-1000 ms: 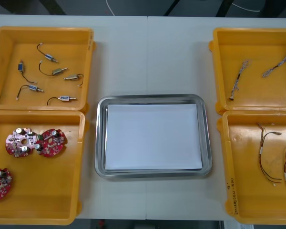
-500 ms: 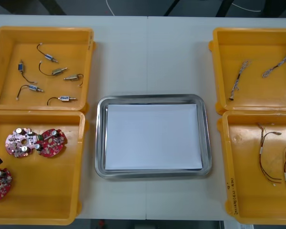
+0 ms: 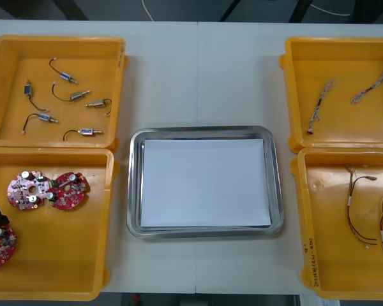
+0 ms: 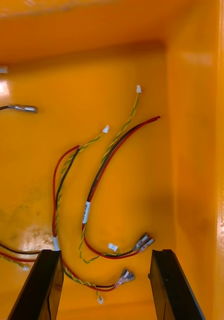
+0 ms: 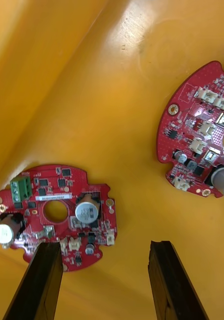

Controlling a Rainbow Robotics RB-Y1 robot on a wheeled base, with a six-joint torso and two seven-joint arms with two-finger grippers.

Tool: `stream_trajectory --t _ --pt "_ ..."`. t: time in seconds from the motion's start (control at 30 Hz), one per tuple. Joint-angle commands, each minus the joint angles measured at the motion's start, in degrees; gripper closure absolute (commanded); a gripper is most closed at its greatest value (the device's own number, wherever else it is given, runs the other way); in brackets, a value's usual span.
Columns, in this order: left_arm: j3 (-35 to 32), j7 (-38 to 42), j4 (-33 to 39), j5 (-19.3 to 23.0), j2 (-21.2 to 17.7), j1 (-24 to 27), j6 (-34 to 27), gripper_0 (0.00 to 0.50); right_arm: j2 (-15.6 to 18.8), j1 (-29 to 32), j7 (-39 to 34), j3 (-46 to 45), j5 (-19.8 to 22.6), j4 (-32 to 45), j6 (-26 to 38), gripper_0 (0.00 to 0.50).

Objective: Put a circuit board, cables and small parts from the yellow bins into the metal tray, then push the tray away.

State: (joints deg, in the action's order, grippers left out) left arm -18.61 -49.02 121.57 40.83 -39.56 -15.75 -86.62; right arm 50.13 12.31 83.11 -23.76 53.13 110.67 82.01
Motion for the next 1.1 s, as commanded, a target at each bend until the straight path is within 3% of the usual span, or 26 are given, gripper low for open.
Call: stream_trajectory --t 0.03,0.47,1.1 --pt "1.1 -3.7 -3.1 -0.2 -1.0 -1.1 2.7 0.0 0.7 0.9 1.5 1.8 -1.1 -1.5 -1.7 0.0" --pt "2.7 -4.2 -4.9 -0.7 -1.4 -0.9 4.4 0.0 -4.3 0.3 1.3 4.6 -4.0 -2.3 -3.7 0.0" --pt "3.5 -5.1 -8.1 -1.1 -1.5 0.9 5.0 0.0 -4.4 0.3 2.1 7.6 -4.4 -6.5 -9.9 0.0"
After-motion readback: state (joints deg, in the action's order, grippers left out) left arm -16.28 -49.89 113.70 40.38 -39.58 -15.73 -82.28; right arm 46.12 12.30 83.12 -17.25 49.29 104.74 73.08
